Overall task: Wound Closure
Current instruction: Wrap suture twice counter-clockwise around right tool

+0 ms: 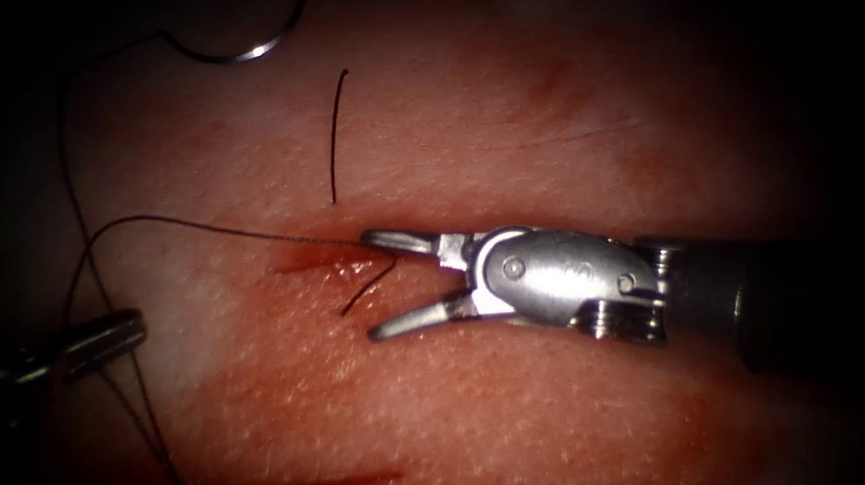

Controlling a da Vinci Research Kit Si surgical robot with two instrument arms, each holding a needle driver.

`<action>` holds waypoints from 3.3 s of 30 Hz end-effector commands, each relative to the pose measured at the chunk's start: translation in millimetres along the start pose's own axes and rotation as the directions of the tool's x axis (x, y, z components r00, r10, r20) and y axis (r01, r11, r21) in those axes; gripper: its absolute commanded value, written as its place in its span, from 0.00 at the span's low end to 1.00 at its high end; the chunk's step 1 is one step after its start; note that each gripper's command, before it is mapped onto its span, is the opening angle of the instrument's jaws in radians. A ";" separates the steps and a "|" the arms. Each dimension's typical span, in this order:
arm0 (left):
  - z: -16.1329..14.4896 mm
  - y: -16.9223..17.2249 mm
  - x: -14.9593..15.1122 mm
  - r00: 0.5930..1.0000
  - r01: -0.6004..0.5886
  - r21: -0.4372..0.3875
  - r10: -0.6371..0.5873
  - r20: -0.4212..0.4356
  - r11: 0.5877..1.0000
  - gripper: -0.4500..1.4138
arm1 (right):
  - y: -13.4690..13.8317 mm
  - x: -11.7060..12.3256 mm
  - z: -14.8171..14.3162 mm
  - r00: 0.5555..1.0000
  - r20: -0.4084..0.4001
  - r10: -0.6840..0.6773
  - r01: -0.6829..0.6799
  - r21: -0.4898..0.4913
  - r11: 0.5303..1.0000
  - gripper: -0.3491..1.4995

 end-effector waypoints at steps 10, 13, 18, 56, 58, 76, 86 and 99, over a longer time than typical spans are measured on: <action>0.1 -0.5 0.9 1.000 -0.010 -0.002 0.010 0.008 1.000 0.00 | 4.0 3.6 -4.1 0.997 -0.065 0.046 -0.046 -0.009 0.999 0.70; 0.5 -0.8 1.3 1.000 -0.025 -0.004 0.025 -0.007 1.000 0.00 | 5.4 3.9 -3.8 0.997 -0.061 0.057 -0.058 -0.024 0.998 0.05; 1.2 -1.3 1.7 0.999 -0.027 -0.006 0.027 -0.032 1.000 0.00 | 7.3 2.0 -1.0 0.998 -0.041 0.040 -0.042 -0.036 0.998 0.00; 8.9 0.5 -3.7 0.936 0.107 -0.197 -0.166 -0.311 0.975 0.00 | 5.0 -2.5 10.3 0.924 -0.327 0.198 -0.137 0.200 0.970 0.00; 9.3 0.9 -3.5 0.931 0.095 -0.218 -0.164 -0.325 0.971 0.00 | 5.0 -2.0 10.3 0.916 -0.345 0.204 -0.145 0.188 0.971 0.00; 11.5 2.5 4.4 0.896 -0.037 -0.299 -0.101 -0.432 0.954 0.00 | 4.6 -0.8 13.2 0.895 -0.393 0.209 -0.250 -0.057 0.966 0.74; 8.7 1.0 8.0 0.872 -0.103 -0.272 -0.044 -0.487 0.957 0.00 | 4.3 -1.5 13.7 0.968 -0.219 0.123 -0.156 -0.140 0.978 0.66; 7.0 -4.3 7.3 0.815 -0.187 -0.143 0.072 -0.575 0.972 0.00 | 1.8 -3.8 13.4 0.999 0.029 0.037 -0.038 0.028 0.999 0.76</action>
